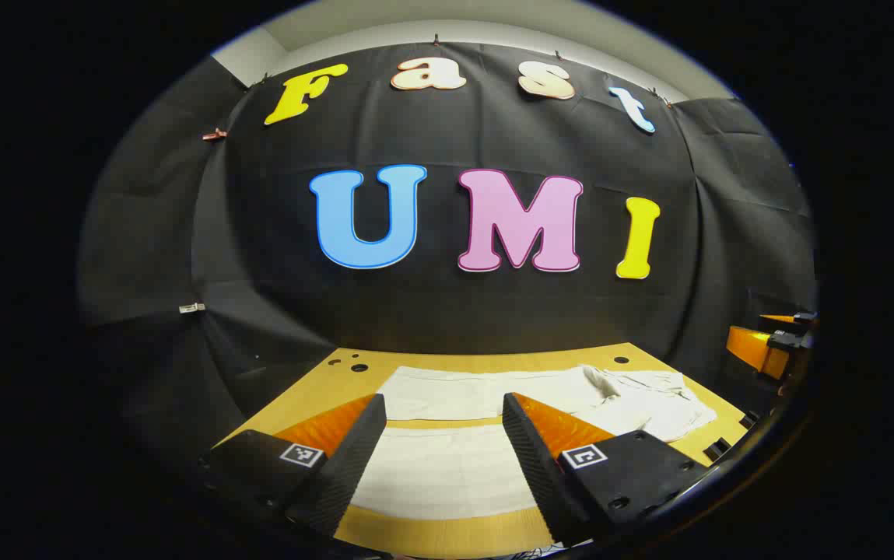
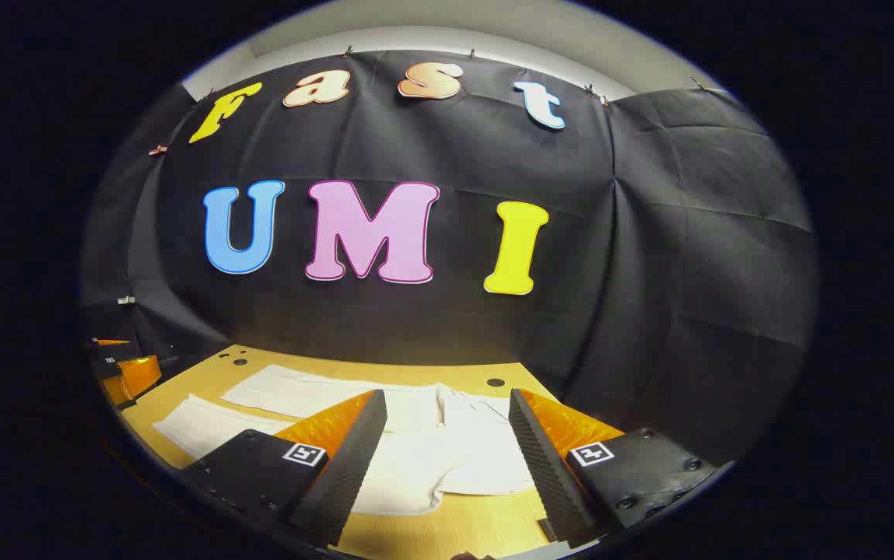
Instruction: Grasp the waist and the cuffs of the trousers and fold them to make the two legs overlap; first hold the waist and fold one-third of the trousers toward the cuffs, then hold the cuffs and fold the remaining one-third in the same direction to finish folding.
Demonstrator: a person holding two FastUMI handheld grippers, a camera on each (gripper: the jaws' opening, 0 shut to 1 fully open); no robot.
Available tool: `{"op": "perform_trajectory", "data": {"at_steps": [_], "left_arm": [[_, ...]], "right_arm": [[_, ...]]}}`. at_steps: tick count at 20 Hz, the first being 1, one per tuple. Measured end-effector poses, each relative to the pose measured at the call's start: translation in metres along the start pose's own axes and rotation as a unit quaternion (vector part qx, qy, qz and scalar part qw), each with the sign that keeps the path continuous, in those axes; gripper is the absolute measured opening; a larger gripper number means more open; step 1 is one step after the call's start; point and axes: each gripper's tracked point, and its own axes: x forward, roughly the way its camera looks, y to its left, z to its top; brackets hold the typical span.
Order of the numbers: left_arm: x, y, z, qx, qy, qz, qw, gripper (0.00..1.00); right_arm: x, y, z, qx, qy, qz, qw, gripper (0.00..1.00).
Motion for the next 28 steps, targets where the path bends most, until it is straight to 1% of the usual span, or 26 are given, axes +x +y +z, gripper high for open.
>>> {"op": "perform_trajectory", "data": {"at_steps": [4, 9, 12, 17, 20, 22, 23, 26, 28], "left_arm": [[0.004, -0.004, -0.004, -0.001, 0.004, 0.001, 1.0, 0.95], [0.008, -0.003, -0.01, 0.001, 0.015, 0.01, 1.0, 0.96], [0.012, -0.004, -0.011, -0.008, 0.022, 0.015, 1.0, 0.95], [0.017, -0.002, -0.014, 0.009, 0.015, 0.04, 0.999, 0.95], [0.023, -0.01, -0.019, 0.0, 0.025, 0.035, 0.999, 0.95], [0.026, -0.016, -0.02, -0.017, 0.032, 0.022, 0.999, 0.95], [0.028, -0.016, -0.022, -0.022, 0.032, 0.022, 0.999, 0.95], [0.036, -0.005, -0.029, -0.016, 0.04, 0.046, 0.998, 0.96], [0.038, 0.004, -0.028, -0.007, 0.034, 0.067, 0.997, 0.95]], "right_arm": [[0.01, -0.004, -0.001, 0.013, 0.001, 0.009, 1.0, 0.98], [0.021, -0.018, -0.011, 0.017, 0.011, -0.002, 1.0, 0.97], [0.026, -0.021, -0.016, 0.018, 0.016, 0.001, 1.0, 0.98], [0.04, -0.018, -0.028, 0.006, 0.027, 0.017, 0.999, 0.98], [0.05, -0.017, -0.039, -0.011, 0.04, 0.028, 0.999, 0.97], [0.055, -0.013, -0.047, -0.016, 0.047, 0.049, 0.998, 0.98], [0.058, -0.016, -0.053, -0.024, 0.051, 0.053, 0.997, 0.98], [0.072, -0.042, -0.069, -0.073, 0.066, 0.05, 0.994, 0.98], [0.081, -0.056, -0.079, -0.107, 0.076, 0.067, 0.989, 0.98]]}}
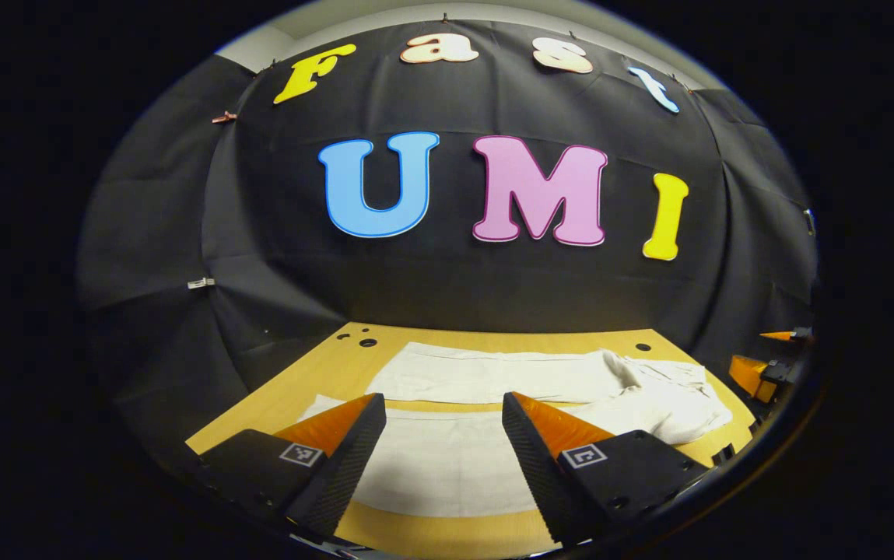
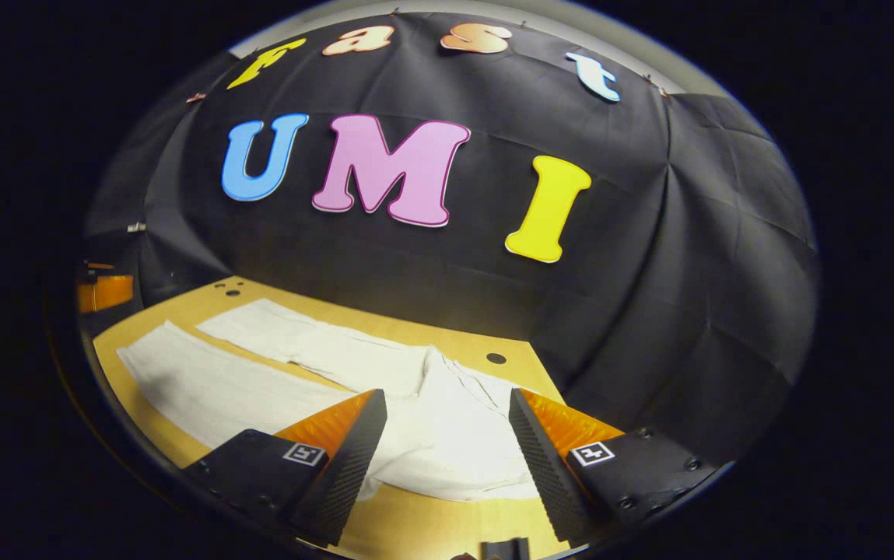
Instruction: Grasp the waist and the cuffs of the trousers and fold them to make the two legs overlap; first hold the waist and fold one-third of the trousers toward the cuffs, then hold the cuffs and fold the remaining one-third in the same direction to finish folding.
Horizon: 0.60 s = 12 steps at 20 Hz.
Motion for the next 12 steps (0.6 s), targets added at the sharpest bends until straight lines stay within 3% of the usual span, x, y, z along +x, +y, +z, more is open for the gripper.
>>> {"op": "perform_trajectory", "data": {"at_steps": [1, 2, 6, 9, 12], "left_arm": [[0.0, 0.002, 0.001, 0.003, -0.004, 0.008, 1.0, 0.92], [0.002, 0.003, -0.001, 0.002, -0.002, 0.011, 1.0, 0.95], [0.008, 0.01, -0.019, -0.014, 0.017, 0.035, 0.999, 0.95], [0.008, 0.018, -0.034, -0.018, 0.036, 0.059, 0.997, 0.95], [0.005, 0.031, -0.048, -0.013, 0.05, 0.088, 0.995, 0.95]], "right_arm": [[0.005, -0.004, -0.009, -0.016, 0.013, 0.012, 1.0, 0.98], [0.01, -0.013, -0.017, -0.035, 0.023, 0.018, 0.999, 0.98], [0.03, -0.044, -0.04, -0.128, 0.04, 0.039, 0.99, 0.98], [0.038, -0.063, -0.066, -0.2, 0.063, 0.065, 0.976, 0.98], [0.039, -0.077, -0.098, -0.268, 0.092, 0.098, 0.954, 0.98]]}}
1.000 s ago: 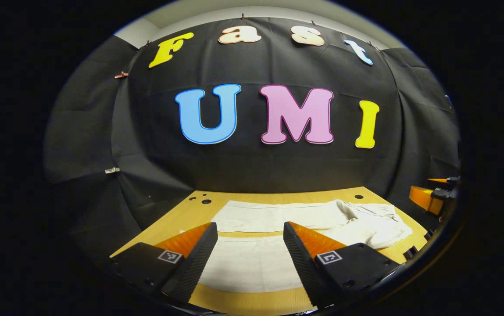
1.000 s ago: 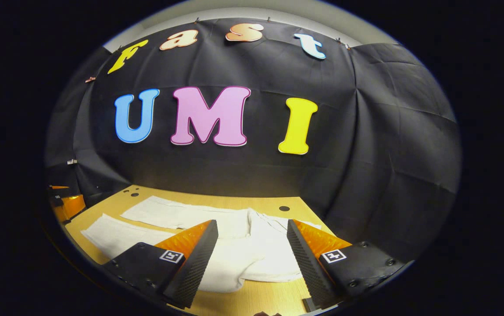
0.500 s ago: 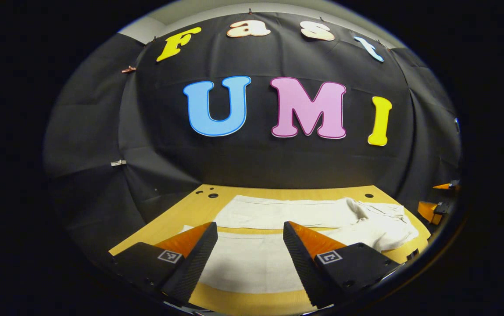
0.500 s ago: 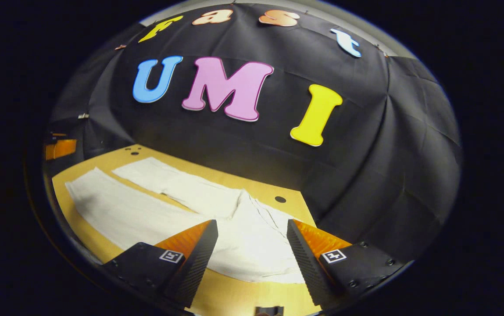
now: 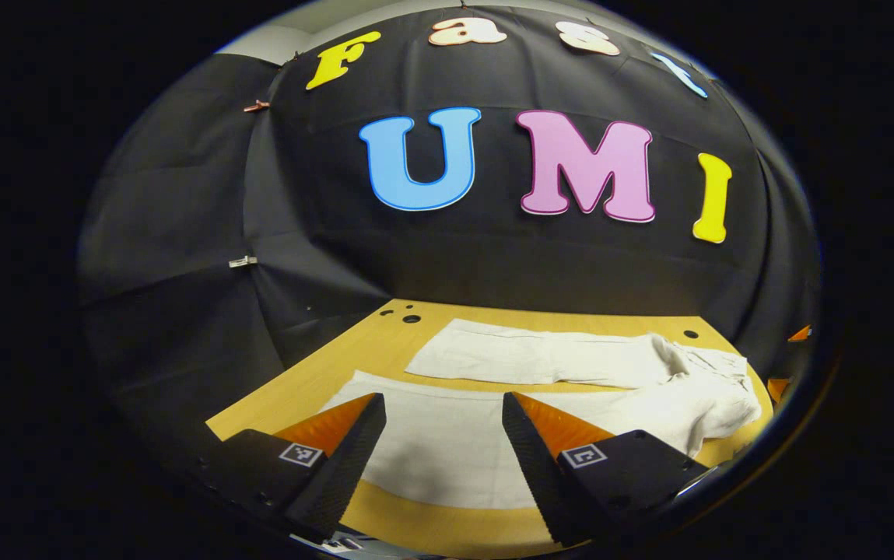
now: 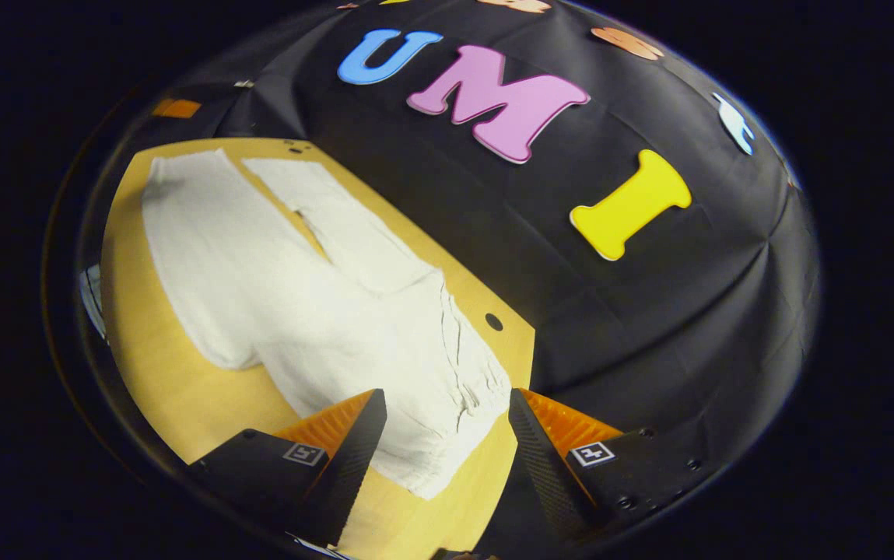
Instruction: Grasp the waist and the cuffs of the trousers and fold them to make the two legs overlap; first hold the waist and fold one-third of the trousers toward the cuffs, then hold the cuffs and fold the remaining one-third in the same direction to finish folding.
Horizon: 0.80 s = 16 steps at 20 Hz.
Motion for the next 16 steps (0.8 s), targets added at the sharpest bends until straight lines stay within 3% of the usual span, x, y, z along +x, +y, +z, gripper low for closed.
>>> {"op": "perform_trajectory", "data": {"at_steps": [6, 11, 16], "left_arm": [[0.001, 0.012, -0.031, 0.002, 0.048, 0.032, 0.998, 0.95], [0.003, 0.015, -0.033, 0.003, 0.059, 0.051, 0.997, 0.94], [0.002, 0.014, -0.03, -0.008, 0.071, 0.062, 0.995, 0.96]], "right_arm": [[0.014, 0.007, -0.079, -0.115, 0.059, 0.055, 0.99, 0.98], [0.027, 0.021, -0.135, -0.209, 0.089, 0.108, 0.968, 0.98], [0.048, 0.011, -0.135, -0.217, 0.075, 0.09, 0.969, 0.96]]}}
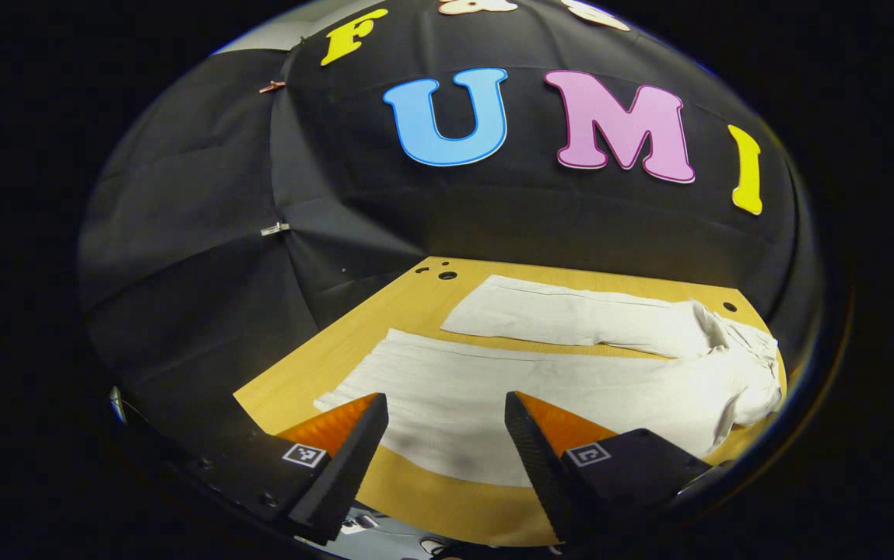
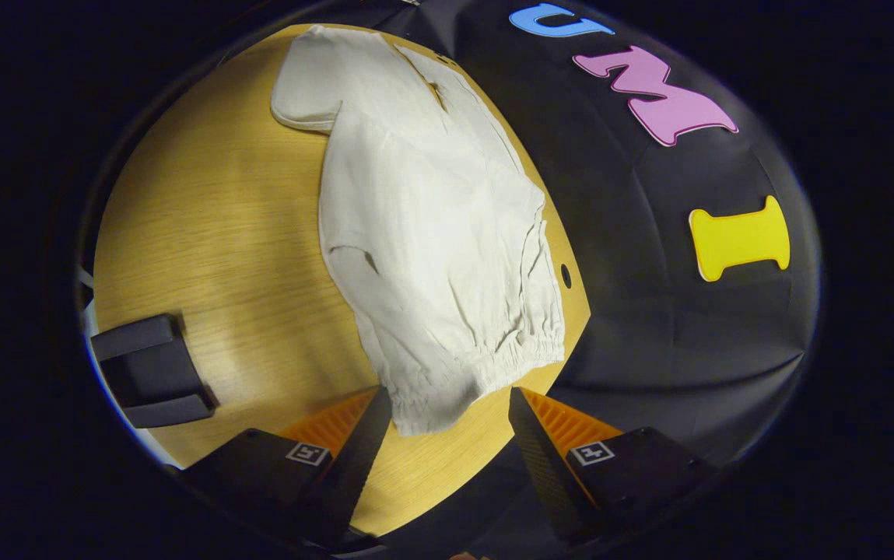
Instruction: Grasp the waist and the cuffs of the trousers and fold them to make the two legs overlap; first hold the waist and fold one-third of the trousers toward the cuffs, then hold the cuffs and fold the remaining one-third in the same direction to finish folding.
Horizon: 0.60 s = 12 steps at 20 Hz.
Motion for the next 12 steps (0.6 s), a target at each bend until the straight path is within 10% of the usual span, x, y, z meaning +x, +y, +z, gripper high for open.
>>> {"op": "perform_trajectory", "data": {"at_steps": [7, 12], "left_arm": [[0.014, 0.02, -0.019, 0.039, 0.025, 0.006, 0.999, 0.96], [0.036, 0.055, -0.053, 0.117, 0.081, -0.016, 0.99, 0.97]], "right_arm": [[0.026, -0.001, 0.007, -0.042, 0.019, 0.007, 0.999, 0.81], [0.033, 0.007, 0.004, -0.058, 0.037, 0.036, 0.997, 0.4]]}}
